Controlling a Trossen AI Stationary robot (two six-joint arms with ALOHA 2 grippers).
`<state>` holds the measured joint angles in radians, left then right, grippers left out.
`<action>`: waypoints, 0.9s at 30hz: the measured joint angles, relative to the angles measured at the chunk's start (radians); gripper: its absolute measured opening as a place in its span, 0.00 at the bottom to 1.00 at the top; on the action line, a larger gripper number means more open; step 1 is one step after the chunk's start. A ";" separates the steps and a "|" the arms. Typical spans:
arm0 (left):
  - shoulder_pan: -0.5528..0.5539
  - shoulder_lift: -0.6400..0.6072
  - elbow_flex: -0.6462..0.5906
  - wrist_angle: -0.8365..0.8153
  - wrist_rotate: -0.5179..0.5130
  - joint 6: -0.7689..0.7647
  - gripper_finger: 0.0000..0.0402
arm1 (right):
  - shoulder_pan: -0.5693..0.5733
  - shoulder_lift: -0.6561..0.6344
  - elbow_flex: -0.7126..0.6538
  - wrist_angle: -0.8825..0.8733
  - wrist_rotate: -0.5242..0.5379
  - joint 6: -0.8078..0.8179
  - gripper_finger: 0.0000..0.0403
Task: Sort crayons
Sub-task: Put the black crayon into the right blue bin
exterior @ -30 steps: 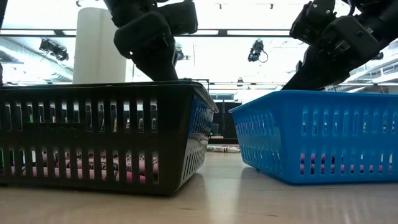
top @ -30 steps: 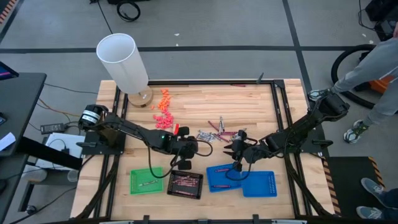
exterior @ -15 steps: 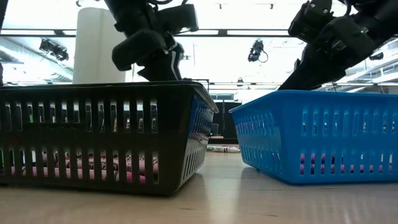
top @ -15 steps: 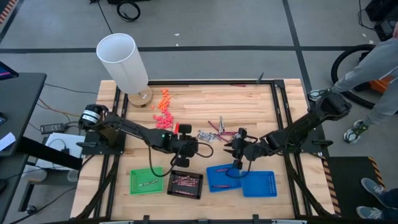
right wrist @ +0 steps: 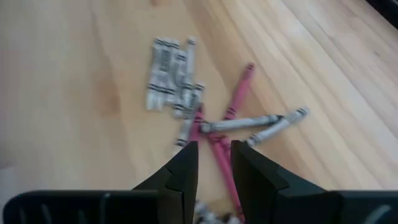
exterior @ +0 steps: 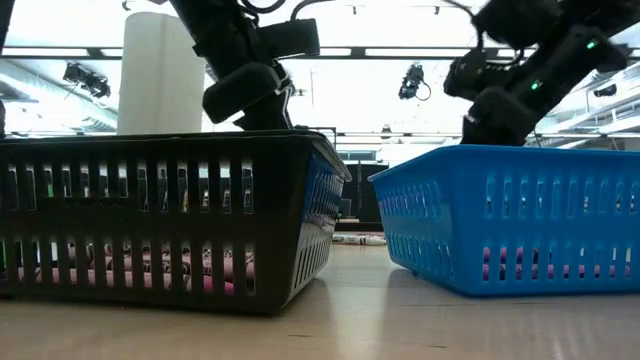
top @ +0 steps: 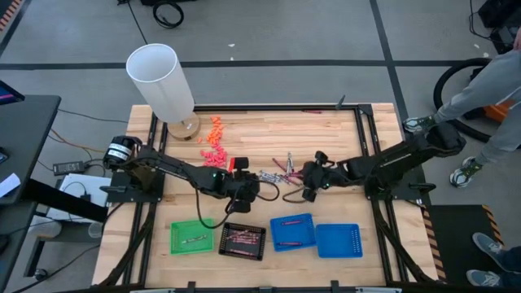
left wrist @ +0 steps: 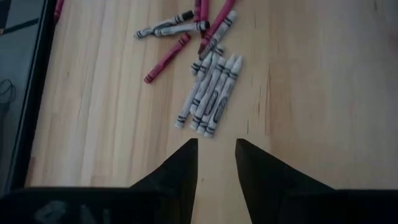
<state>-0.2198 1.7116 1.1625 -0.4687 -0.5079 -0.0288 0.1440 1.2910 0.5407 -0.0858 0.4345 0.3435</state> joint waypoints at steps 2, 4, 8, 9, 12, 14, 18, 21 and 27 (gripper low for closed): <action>0.005 0.000 0.000 0.030 0.000 -0.023 0.30 | -0.040 0.000 0.000 0.002 -0.017 -0.004 0.26; 0.005 0.000 0.000 0.050 0.000 -0.045 0.30 | -0.072 0.000 0.000 -0.003 -0.022 -0.005 0.26; 0.005 0.000 0.000 0.075 0.000 -0.062 0.30 | -0.126 -0.001 0.000 -0.039 -0.040 -0.030 0.26; 0.005 0.000 0.000 0.083 0.000 -0.067 0.30 | -0.142 -0.001 0.000 -0.052 -0.042 -0.032 0.26; 0.005 0.000 0.000 0.108 0.000 -0.085 0.30 | -0.188 -0.001 0.000 -0.074 -0.064 -0.050 0.26; 0.005 0.000 0.000 0.111 0.000 -0.090 0.30 | -0.216 -0.001 0.000 -0.090 -0.106 -0.059 0.26; 0.004 0.000 0.000 0.112 0.000 -0.100 0.30 | -0.263 -0.005 0.000 -0.156 -0.171 -0.037 0.26; 0.003 0.000 0.000 0.110 0.000 -0.108 0.30 | -0.285 -0.012 0.001 -0.222 -0.176 0.028 0.26; 0.003 0.000 0.000 0.101 0.000 -0.108 0.30 | -0.281 -0.014 0.056 -0.447 -0.199 0.191 0.26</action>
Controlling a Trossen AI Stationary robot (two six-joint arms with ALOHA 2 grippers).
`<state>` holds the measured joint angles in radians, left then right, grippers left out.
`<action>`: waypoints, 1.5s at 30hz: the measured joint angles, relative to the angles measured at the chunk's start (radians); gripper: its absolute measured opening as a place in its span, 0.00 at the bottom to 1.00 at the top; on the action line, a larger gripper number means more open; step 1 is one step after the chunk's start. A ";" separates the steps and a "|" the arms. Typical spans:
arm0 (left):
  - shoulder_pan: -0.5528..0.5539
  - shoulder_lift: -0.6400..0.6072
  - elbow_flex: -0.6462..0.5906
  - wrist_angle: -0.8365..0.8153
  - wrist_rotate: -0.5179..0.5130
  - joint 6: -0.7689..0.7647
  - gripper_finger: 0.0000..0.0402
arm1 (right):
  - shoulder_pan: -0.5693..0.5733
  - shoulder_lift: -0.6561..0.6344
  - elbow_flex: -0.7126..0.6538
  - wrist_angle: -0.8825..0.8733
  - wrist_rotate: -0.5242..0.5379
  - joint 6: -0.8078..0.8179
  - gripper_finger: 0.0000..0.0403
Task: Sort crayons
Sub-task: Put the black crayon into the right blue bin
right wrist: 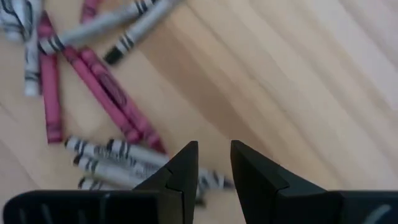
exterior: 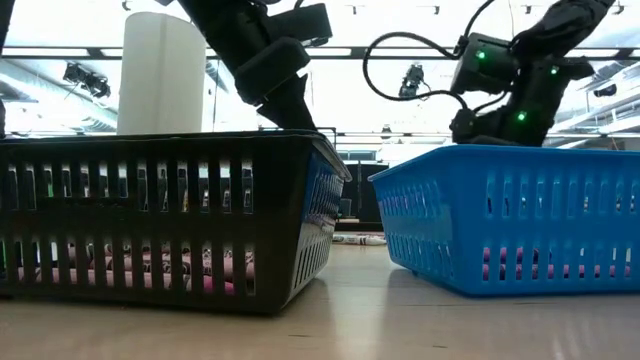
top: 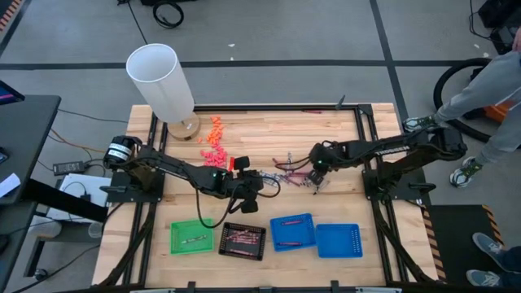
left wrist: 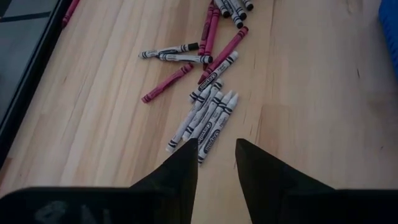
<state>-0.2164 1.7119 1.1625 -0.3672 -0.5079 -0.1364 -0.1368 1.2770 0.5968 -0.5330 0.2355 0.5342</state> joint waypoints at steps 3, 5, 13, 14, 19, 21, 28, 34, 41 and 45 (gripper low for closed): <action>0.001 0.000 0.000 -0.001 0.000 0.012 0.30 | 0.032 0.000 0.012 -0.061 -0.020 0.061 0.26; 0.001 0.000 0.000 -0.002 0.000 0.024 0.30 | 0.066 0.000 0.021 -0.085 -0.022 0.064 0.26; 0.001 0.000 0.000 -0.021 0.000 0.026 0.30 | 0.181 0.000 0.042 -0.170 -0.030 -0.098 0.26; 0.001 0.000 0.000 -0.025 0.000 0.026 0.30 | 0.189 0.000 0.042 -0.179 -0.039 -0.119 0.26; 0.001 0.000 0.000 -0.032 0.000 0.026 0.30 | 0.229 0.000 0.042 -0.186 -0.132 -0.248 0.26; 0.000 0.000 0.000 -0.032 0.000 0.026 0.30 | 0.254 0.003 0.042 -0.190 -0.148 -0.280 0.27; 0.000 0.000 0.000 -0.028 0.001 0.027 0.30 | 0.309 0.065 0.042 -0.189 -0.136 -0.291 0.30; -0.001 0.000 0.000 -0.029 0.001 0.028 0.30 | 0.313 0.130 0.068 -0.199 -0.101 -0.337 0.32; -0.054 0.000 -0.028 0.013 0.006 0.095 0.30 | 0.311 0.144 0.098 -0.205 -0.093 -0.436 0.35; -0.097 0.000 -0.078 0.174 0.027 0.162 0.30 | 0.288 0.144 0.096 -0.210 -0.077 -0.498 0.35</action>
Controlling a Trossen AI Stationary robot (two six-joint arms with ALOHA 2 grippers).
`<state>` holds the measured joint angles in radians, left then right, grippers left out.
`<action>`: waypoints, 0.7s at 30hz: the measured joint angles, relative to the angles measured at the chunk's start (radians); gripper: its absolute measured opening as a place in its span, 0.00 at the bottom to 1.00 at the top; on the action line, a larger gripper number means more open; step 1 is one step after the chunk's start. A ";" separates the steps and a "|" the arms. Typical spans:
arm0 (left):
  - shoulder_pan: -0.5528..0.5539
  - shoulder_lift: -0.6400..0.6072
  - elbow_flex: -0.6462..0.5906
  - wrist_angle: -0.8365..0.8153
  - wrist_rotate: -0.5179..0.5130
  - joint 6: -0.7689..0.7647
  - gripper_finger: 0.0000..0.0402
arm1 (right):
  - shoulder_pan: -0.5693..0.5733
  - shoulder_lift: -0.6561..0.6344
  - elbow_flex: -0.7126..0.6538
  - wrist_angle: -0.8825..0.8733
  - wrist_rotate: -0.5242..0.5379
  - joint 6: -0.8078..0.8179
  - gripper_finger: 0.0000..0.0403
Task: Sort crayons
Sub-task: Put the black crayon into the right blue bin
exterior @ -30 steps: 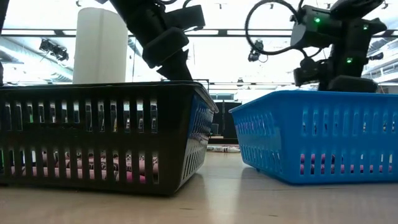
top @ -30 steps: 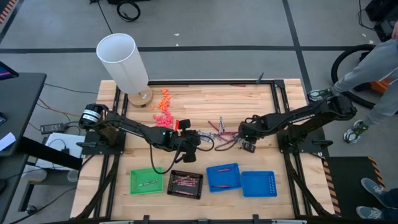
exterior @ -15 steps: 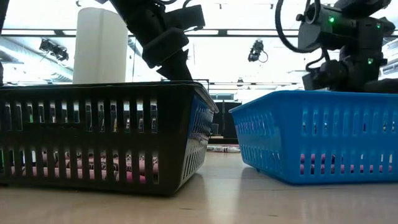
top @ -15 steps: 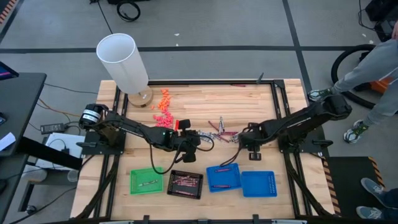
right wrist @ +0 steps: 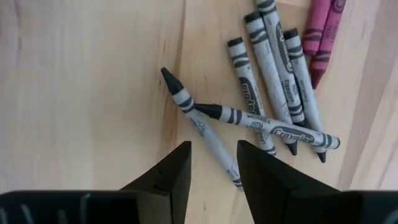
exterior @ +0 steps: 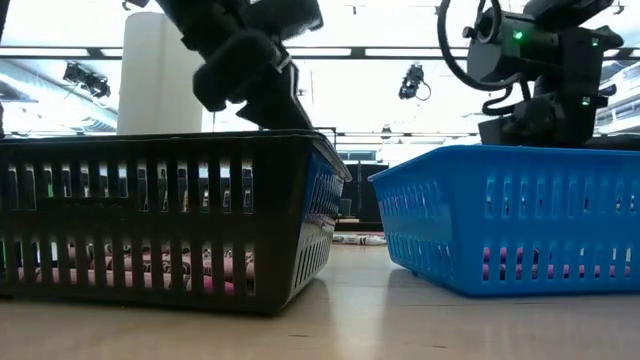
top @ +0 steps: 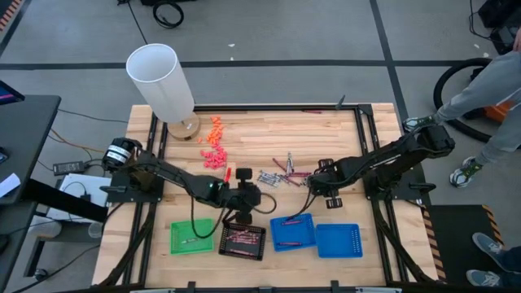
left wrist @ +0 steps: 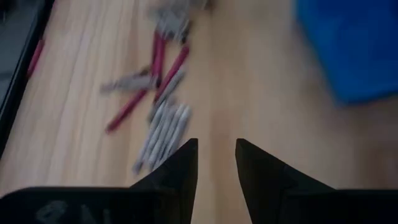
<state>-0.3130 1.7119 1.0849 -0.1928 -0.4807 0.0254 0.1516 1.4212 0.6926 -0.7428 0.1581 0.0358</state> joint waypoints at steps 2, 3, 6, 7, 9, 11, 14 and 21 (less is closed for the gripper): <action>-0.016 0.000 -0.014 0.103 0.013 0.029 0.30 | -0.020 0.000 0.000 0.001 -0.020 -0.016 0.35; -0.022 -0.004 -0.015 0.126 0.022 0.039 0.30 | -0.030 0.000 0.000 0.001 -0.025 -0.019 0.35; -0.046 -0.034 -0.016 0.173 0.022 0.067 0.30 | -0.049 0.000 0.000 0.004 -0.041 -0.024 0.35; -0.055 -0.053 -0.016 0.172 0.022 0.076 0.30 | -0.055 0.000 0.000 0.004 -0.054 -0.028 0.35; -0.076 -0.091 -0.016 0.187 0.022 0.092 0.30 | -0.058 0.000 -0.001 0.007 -0.075 -0.028 0.35; -0.097 -0.136 -0.016 0.180 0.022 0.112 0.30 | -0.058 0.000 -0.001 0.007 -0.080 -0.029 0.35; -0.130 -0.198 -0.016 0.182 0.023 0.169 0.30 | -0.056 0.000 -0.001 0.009 -0.086 -0.037 0.34; -0.190 -0.304 -0.160 0.294 0.161 0.168 0.30 | -0.060 0.062 -0.009 0.038 -0.104 -0.030 0.34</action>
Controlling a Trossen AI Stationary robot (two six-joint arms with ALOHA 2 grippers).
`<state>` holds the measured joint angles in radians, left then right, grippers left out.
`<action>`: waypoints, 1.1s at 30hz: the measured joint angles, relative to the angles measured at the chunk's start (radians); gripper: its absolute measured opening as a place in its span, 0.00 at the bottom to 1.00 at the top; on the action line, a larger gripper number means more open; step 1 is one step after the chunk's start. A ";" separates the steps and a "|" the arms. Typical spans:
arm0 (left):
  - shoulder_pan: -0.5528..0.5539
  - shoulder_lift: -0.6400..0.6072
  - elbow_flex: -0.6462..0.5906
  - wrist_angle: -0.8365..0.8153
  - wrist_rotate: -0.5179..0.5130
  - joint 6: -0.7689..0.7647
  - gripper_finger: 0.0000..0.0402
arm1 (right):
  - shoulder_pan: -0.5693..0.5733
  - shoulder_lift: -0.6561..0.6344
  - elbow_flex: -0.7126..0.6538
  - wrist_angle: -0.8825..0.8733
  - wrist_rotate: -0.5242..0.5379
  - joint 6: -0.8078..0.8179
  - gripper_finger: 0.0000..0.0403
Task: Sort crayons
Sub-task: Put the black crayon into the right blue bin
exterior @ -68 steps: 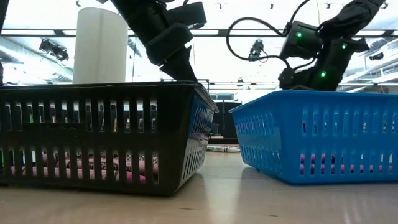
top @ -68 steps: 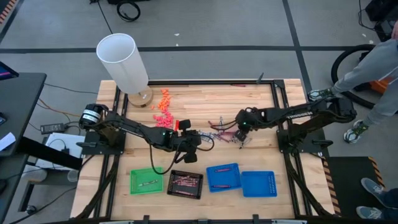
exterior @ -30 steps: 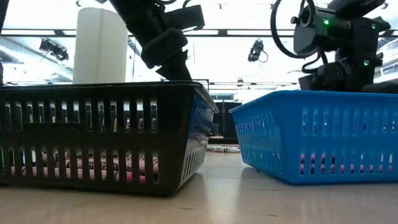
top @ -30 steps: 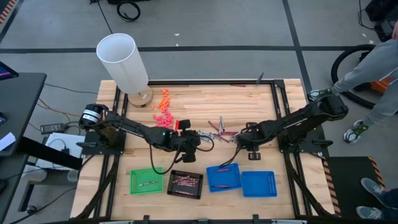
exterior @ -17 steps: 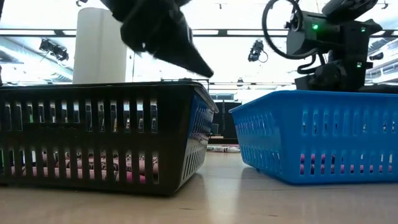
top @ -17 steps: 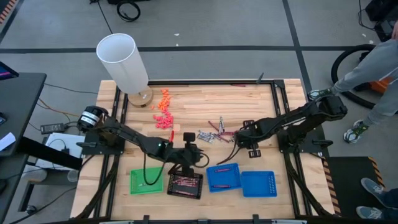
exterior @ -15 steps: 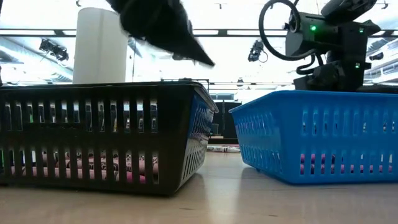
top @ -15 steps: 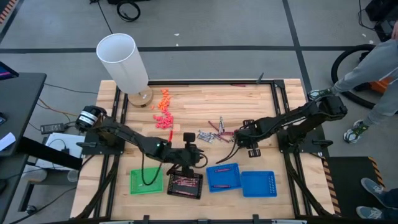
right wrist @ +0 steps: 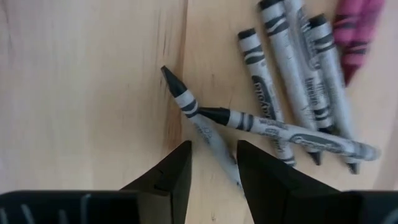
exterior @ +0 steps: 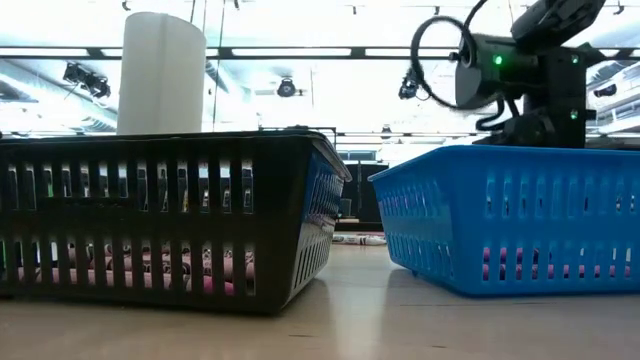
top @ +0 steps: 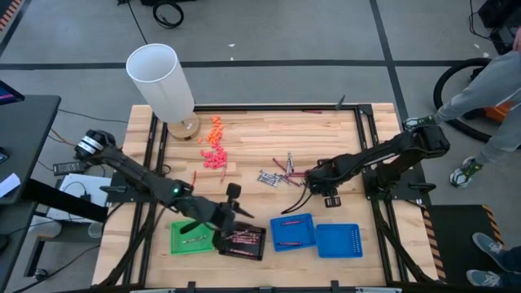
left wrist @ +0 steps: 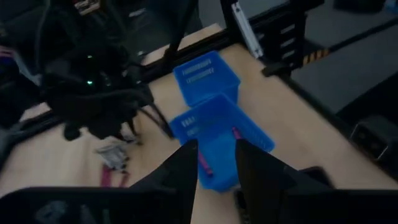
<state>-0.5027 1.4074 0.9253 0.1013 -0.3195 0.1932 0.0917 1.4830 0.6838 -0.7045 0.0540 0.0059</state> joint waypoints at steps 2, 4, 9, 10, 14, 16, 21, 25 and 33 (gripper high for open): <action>-0.014 -0.010 -0.068 0.080 0.000 -0.040 0.30 | 0.002 0.027 0.002 -0.003 -0.001 0.002 0.34; -0.025 -0.011 -0.126 0.178 -0.001 -0.076 0.30 | 0.004 0.044 0.006 -0.009 -0.001 0.010 0.34; -0.040 -0.014 -0.226 0.456 -0.001 -0.122 0.30 | 0.004 0.018 -0.001 -0.006 -0.003 0.013 0.32; -0.039 -0.014 -0.236 0.486 -0.001 -0.121 0.30 | 0.004 0.008 -0.001 -0.006 -0.004 0.013 0.31; -0.037 -0.014 -0.245 0.561 -0.005 -0.121 0.30 | 0.003 -0.007 -0.004 -0.007 -0.028 0.012 0.25; -0.038 -0.014 -0.245 0.570 -0.004 -0.126 0.30 | 0.004 -0.007 -0.004 -0.010 -0.040 0.011 0.22; -0.038 -0.014 -0.245 0.569 -0.004 -0.176 0.30 | 0.004 -0.007 -0.001 -0.015 -0.060 0.023 0.14; -0.039 -0.014 -0.245 0.569 -0.005 -0.179 0.30 | 0.004 -0.006 0.023 -0.039 -0.089 0.050 0.11; -0.039 -0.014 -0.245 0.562 -0.005 -0.181 0.30 | 0.004 -0.006 0.147 -0.203 -0.107 0.096 0.12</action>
<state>-0.5415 1.3933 0.6804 0.6633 -0.3241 0.0124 0.0959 1.4769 0.8306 -0.9074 -0.0532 0.1022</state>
